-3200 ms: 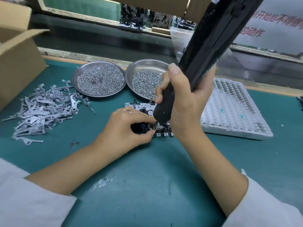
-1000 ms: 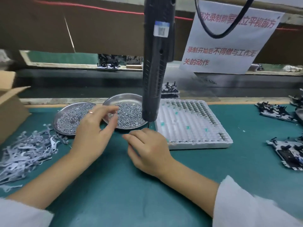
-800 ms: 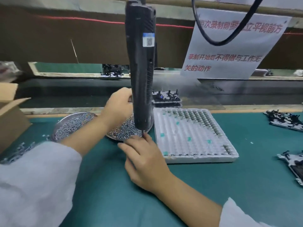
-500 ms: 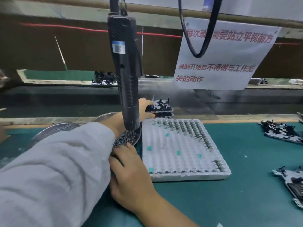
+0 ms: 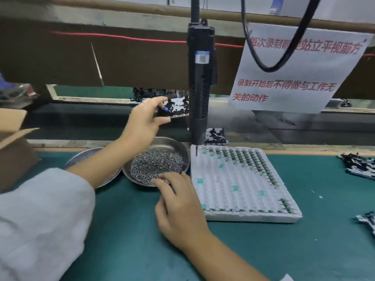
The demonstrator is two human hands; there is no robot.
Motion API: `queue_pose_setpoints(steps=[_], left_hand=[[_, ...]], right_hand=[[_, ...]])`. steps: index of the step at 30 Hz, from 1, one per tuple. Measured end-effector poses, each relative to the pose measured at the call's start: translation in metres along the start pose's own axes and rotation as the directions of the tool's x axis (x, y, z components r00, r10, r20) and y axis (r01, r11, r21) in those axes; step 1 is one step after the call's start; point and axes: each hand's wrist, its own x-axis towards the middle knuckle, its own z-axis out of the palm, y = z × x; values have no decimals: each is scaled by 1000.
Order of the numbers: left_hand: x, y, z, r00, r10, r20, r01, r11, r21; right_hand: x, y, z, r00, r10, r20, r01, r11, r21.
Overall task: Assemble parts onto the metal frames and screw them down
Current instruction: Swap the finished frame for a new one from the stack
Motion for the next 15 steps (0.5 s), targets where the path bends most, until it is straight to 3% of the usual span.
queue_pose_setpoints(steps=[5,10,12,15], left_hand=[[-66,-15,-67,992,101,-70,-97,994,53],[-162,-28,-82,1000,5,19,-6,1000,28],[-195,-35,-81,996,-24,87,18,997,79],[-223,-42,-75,987,-21,158,-16,973,229]], right_hand=[[0,-6,-4,990,141,-16,-137,981,135],[-4,-9,-10,962,230,-149,-179,940,292],[-7,-8,-11,965,182,-186,-122,947,296],[-9,-8,-11,976,-102,-194,138,974,179]])
